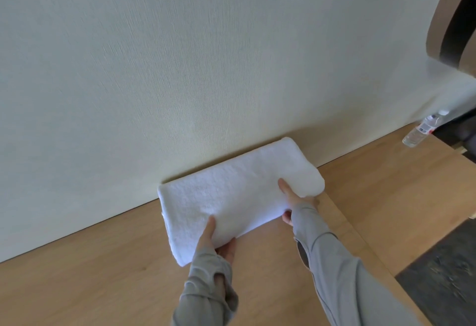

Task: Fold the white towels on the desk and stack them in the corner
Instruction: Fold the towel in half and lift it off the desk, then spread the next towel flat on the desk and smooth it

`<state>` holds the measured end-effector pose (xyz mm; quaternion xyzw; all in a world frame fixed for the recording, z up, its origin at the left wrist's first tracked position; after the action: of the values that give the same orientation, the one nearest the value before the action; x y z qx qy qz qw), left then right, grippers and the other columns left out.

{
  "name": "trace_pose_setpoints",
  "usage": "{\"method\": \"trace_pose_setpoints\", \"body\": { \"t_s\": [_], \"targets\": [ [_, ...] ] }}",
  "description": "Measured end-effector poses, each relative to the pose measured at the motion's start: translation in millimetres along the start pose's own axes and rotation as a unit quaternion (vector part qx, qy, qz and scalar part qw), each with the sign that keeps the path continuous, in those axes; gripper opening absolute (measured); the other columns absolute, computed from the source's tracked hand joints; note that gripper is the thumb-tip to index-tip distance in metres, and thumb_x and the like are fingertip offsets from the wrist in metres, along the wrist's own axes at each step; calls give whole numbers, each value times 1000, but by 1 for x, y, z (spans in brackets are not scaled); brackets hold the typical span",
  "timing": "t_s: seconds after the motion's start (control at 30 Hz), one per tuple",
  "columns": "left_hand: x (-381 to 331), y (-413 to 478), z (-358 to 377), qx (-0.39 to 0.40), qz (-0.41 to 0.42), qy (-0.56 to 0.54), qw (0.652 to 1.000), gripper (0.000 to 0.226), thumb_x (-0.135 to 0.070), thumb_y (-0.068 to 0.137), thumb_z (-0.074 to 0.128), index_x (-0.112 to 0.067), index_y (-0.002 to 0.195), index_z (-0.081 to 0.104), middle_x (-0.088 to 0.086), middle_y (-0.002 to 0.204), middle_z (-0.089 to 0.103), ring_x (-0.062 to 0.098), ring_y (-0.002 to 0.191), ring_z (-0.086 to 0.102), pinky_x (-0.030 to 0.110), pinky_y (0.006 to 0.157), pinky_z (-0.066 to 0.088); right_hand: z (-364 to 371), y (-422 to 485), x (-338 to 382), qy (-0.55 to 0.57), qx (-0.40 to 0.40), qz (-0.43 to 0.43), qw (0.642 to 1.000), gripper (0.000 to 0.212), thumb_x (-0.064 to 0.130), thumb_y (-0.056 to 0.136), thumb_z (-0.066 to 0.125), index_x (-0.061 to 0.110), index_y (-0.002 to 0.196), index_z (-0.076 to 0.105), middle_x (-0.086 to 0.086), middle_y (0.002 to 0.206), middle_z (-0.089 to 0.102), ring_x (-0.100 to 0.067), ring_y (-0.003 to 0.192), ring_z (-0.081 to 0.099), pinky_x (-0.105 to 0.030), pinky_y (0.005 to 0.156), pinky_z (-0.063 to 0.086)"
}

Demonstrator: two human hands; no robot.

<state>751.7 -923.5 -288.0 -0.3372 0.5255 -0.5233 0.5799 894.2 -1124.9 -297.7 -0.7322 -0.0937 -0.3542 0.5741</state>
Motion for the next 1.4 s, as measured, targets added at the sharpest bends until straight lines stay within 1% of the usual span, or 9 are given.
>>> {"method": "trace_pose_setpoints", "body": {
  "t_s": [0.27,0.4,0.53,0.63,0.73,0.87,0.97,1.07,1.4],
  "targets": [
    [0,6,-4,35,-24,37,998,81,-30,66,83,-5,129,39,12,114,57,29,99,58,42,84,52,-7,-15,-3,24,-17,-17,999,81,39,60,86,13,122,40,-11,106,51,-27,81,54,-37,60,55],
    [-7,1,-33,33,5,218,975,59,-51,70,73,-2,99,58,9,92,62,26,82,61,38,66,49,-24,-37,8,-36,-54,-202,977,55,28,71,80,6,114,52,-10,111,61,-27,99,59,-38,89,51],
    [-19,-20,-42,102,40,351,930,27,-34,89,60,-7,89,63,5,88,64,20,72,60,27,54,41,-16,-85,10,-187,-50,-306,932,64,27,85,67,5,137,37,-14,139,41,-29,128,41,-41,105,37],
    [-55,-45,-35,159,203,492,832,13,-22,91,58,-10,88,61,4,84,61,16,67,55,25,54,40,18,-141,7,-295,26,-417,859,61,28,90,58,11,142,30,-7,145,34,-23,133,34,-35,109,31],
    [-106,-72,-52,135,368,617,683,33,-32,89,58,-16,118,54,2,111,56,15,90,55,25,81,44,62,-198,-13,-396,119,-479,774,60,31,93,51,15,145,25,-1,148,28,-16,137,28,-31,113,27],
    [-190,-98,-104,41,471,736,484,64,-51,90,45,-26,144,19,-3,142,32,20,124,44,32,96,40,116,-273,-48,-482,177,-521,682,62,34,96,45,16,147,17,1,154,16,-12,142,16,-27,115,18],
    [-266,-118,-165,-51,497,771,394,65,-53,92,38,-26,146,15,-6,151,21,19,136,27,35,106,33,155,-332,-83,-524,192,-549,622,64,36,96,42,18,149,11,3,157,7,-10,144,5,-24,116,9],
    [-347,-142,-237,-121,497,775,371,65,-54,93,36,-23,146,15,-4,153,18,19,139,22,34,110,28,196,-393,-123,-551,192,-571,577,63,38,98,36,19,149,5,4,158,1,-10,145,-2,-21,114,-1],
    [-550,-248,-454,-282,535,666,437,60,-50,94,35,-18,144,24,0,151,25,19,138,25,33,110,26,338,-621,-269,-540,278,-663,438,63,42,97,36,15,149,11,-1,156,14,-14,144,11,-25,116,9]
  ]
}}
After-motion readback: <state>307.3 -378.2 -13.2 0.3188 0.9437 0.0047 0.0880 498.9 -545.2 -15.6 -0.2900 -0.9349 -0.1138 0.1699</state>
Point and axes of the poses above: each hand's wrist, its own y-axis towards the middle knuckle, its own z-axis out of the palm, x = y × z, the point moved 10 cm from there along y, towards the middle knuckle
